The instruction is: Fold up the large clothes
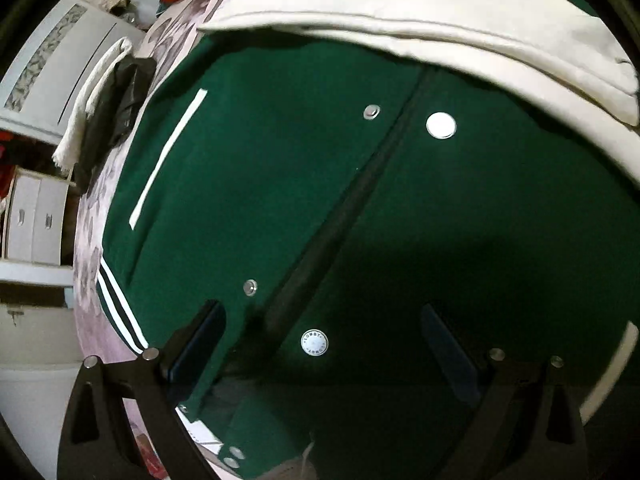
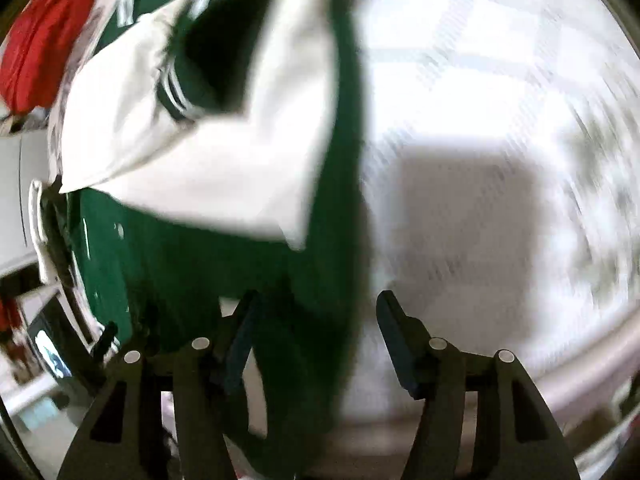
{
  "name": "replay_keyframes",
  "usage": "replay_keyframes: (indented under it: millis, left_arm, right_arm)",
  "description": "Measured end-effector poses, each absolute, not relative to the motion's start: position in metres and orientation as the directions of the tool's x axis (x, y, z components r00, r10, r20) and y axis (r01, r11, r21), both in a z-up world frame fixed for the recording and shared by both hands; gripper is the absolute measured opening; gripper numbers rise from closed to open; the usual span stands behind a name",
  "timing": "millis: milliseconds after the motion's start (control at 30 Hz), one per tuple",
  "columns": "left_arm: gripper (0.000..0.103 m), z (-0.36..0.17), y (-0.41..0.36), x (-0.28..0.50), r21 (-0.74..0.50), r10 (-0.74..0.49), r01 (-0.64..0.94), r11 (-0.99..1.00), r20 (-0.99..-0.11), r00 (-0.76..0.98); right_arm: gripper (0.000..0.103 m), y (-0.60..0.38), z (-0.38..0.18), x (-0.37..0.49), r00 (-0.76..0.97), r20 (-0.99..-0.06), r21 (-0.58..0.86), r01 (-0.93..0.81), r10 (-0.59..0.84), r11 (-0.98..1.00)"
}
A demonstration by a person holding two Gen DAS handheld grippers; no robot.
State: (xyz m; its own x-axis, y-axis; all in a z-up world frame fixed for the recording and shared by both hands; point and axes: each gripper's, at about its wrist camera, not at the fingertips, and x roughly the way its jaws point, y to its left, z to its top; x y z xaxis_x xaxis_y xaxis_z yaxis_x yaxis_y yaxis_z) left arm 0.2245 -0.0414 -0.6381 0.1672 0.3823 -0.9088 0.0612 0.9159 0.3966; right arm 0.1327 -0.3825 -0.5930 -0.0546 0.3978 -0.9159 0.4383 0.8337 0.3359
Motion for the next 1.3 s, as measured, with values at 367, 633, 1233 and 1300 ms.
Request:
replay_keyframes:
  millis: [367, 633, 1233, 1300]
  left_arm:
    - [0.103, -0.641, -0.034, 0.227, 0.394, 0.393, -0.018, 0.919, -0.911, 0.129]
    - [0.103, -0.641, -0.044, 0.225, 0.424, 0.424, -0.031, 0.905, -0.897, 0.128]
    - [0.103, -0.613, -0.02, 0.142, 0.53, 0.548, -0.266, 0.805, -0.836, -0.008]
    - [0.103, -0.624, -0.014, 0.137, 0.542, 0.556, -0.287, 0.79, -0.83, -0.038]
  right_arm:
    - [0.032, -0.416, -0.582, 0.12, -0.059, -0.918, 0.301, 0.541, 0.392, 0.785]
    - [0.026, -0.439, -0.584, 0.116, -0.089, -0.948, 0.242, 0.423, 0.305, 0.873]
    - [0.034, -0.459, -0.561, 0.129, -0.158, -0.936, 0.258, 0.305, 0.316, 0.917]
    - [0.016, -0.453, -0.551, 0.133, -0.108, -0.95, 0.255, 0.276, 0.294, 0.927]
